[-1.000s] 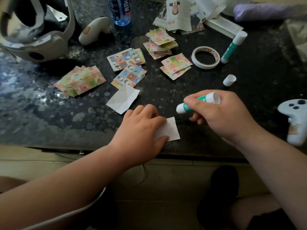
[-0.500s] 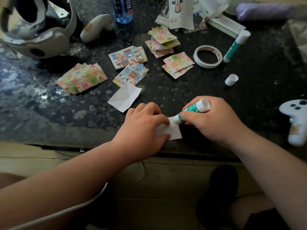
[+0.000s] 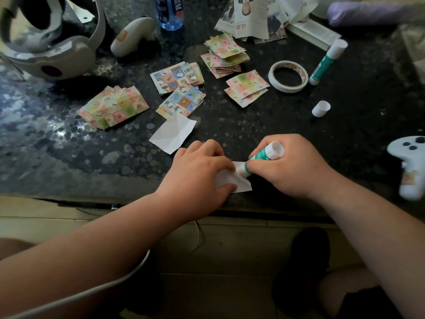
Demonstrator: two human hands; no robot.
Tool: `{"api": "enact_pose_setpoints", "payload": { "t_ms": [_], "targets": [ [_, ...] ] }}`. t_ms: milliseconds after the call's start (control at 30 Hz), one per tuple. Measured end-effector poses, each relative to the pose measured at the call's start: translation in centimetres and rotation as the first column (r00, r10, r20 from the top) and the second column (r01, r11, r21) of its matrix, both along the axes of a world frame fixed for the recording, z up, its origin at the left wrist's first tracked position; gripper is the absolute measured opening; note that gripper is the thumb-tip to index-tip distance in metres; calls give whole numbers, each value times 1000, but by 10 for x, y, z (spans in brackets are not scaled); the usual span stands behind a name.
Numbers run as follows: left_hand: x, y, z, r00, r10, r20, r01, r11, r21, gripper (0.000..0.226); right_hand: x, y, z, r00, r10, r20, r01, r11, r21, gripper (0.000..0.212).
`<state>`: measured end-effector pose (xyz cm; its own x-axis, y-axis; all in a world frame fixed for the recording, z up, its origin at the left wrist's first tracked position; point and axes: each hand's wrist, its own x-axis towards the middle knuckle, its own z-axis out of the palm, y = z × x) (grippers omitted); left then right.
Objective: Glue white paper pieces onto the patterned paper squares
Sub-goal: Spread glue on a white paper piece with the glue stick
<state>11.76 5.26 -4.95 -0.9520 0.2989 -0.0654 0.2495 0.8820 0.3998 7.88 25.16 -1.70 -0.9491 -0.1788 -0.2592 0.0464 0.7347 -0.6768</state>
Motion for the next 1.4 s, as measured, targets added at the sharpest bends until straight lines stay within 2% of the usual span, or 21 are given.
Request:
{"api": "enact_pose_setpoints", "payload": {
  "t_ms": [100,300,633,867,1000,1100,1167,1400],
  "targets": [
    [0,0,1,1000,-7,8,7,1000,-15,39,0,0,0,1000,-7,-22,6,1000,-12,8],
    [0,0,0,1000,4,8,-4,1000,-14,37,0,4,4,995,-93,-34,87,984,-155,5],
    [-2,1,-1,999,19,39,-18,999,-35,39,-2,4,4,994,102,37,-103,994,39,8],
    [-3,2,0,998,29,53,-26,999,-47,43,-2,3,2,998,44,-47,-43,999,2,8],
    [-3,2,0,998,34,50,-32,999,-33,43,0,5,5,1000,11,13,-10,993,-115,8],
    [-3,2,1,998,30,61,-27,998,-52,43,2,2,4,994,102,44,-102,995,-5,9],
    [-4,2,1,998,27,61,-24,998,-56,43,0,0,4,993,107,40,-109,993,39,8],
    [-3,3,1,998,39,48,-37,998,-41,43,0,3,2,998,18,-59,-20,999,-36,7]
  ]
}}
